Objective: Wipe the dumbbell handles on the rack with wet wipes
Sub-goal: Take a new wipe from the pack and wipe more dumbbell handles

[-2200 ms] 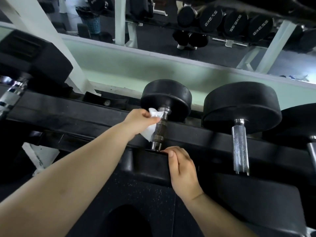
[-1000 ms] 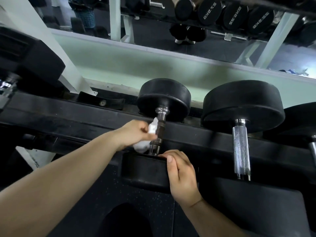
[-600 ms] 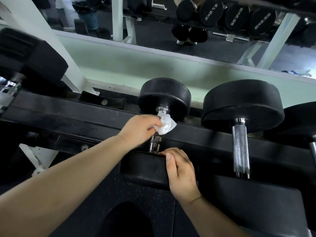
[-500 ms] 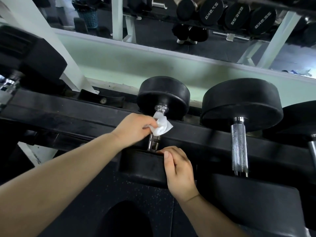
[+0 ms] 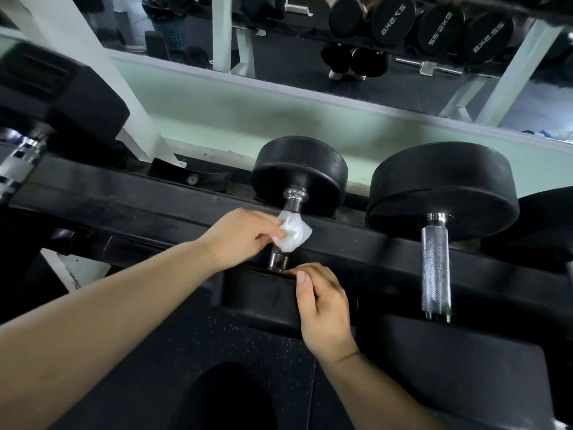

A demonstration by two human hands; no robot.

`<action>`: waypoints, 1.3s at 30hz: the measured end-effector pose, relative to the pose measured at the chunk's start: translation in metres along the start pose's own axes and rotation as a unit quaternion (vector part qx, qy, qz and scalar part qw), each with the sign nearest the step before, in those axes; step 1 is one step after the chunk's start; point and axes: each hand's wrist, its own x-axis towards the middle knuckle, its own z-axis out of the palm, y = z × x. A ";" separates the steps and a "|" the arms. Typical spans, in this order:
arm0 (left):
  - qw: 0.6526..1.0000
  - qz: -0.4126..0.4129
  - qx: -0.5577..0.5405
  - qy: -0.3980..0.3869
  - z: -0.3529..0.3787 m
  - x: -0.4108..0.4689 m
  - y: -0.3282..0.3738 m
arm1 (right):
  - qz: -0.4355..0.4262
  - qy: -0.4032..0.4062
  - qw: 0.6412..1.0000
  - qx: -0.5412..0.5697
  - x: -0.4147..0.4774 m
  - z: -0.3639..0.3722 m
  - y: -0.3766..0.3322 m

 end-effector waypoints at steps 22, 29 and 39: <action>0.727 -0.411 -0.538 0.115 -0.099 -0.059 0.078 | 0.403 -0.180 0.841 0.313 0.053 -0.058 -0.109; 0.720 -0.434 -0.537 0.072 -0.187 -0.083 0.183 | 0.432 -0.243 0.789 0.363 0.070 -0.126 -0.249; 0.690 -0.405 -0.595 0.079 -0.279 -0.145 0.210 | 0.470 -0.245 0.752 0.391 0.068 -0.129 -0.350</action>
